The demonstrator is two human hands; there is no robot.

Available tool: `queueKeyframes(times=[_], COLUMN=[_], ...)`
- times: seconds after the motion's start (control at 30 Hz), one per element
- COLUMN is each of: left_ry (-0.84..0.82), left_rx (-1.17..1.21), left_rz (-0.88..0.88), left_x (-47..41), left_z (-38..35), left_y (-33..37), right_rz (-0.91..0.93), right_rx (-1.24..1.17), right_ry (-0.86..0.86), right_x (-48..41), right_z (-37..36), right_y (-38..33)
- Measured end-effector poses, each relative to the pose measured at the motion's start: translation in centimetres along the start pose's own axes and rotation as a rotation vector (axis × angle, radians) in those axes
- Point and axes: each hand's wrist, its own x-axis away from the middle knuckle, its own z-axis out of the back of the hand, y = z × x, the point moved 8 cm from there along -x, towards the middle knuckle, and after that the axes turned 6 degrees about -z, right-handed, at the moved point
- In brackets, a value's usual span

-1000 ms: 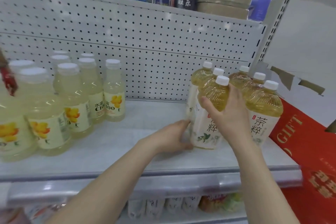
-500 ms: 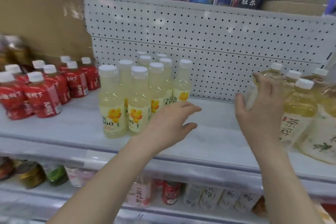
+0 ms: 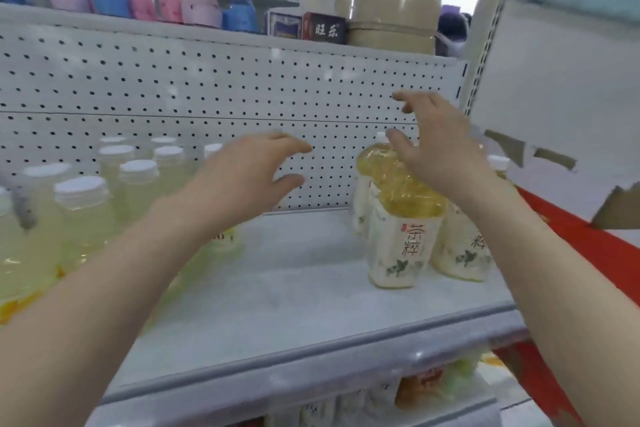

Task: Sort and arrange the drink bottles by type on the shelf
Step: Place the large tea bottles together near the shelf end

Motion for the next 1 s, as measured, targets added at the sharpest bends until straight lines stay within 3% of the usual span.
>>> queueKeyframes(times=[0.17, 0.3, 0.43, 0.57, 0.73, 1.0], left_ry=[0.045, -0.067, -0.195, -0.155, -0.041, 0.027], left_rx=[0.000, 0.025, 0.139, 0.246, 0.128, 0.214], left_rz=[-0.013, 0.047, 0.156, 0.204, 0.207, 0.214], left_x=[-11.5, -18.9, -21.9, -22.7, -23.8, -24.7], left_z=[-3.2, -8.9, -14.4, -16.2, -16.4, -16.5], left_y=[2.8, 3.4, 2.1, 0.9, 1.1, 1.1], right_rz=[-0.165, -0.203, -0.186, -0.081, -0.061, -0.054], right_rx=[0.037, 0.281, 0.307, 0.380, 0.306, 0.178], right_ry=[-0.195, -0.502, -0.719, -0.704, -0.688, -0.726], right_x=[-8.1, -12.1, -13.4, -14.6, -15.1, -15.2], right_z=[1.8, -2.5, -7.4, -9.6, -9.9, -10.2], right_y=[10.6, 17.3, 19.9, 20.8, 20.9, 20.9])
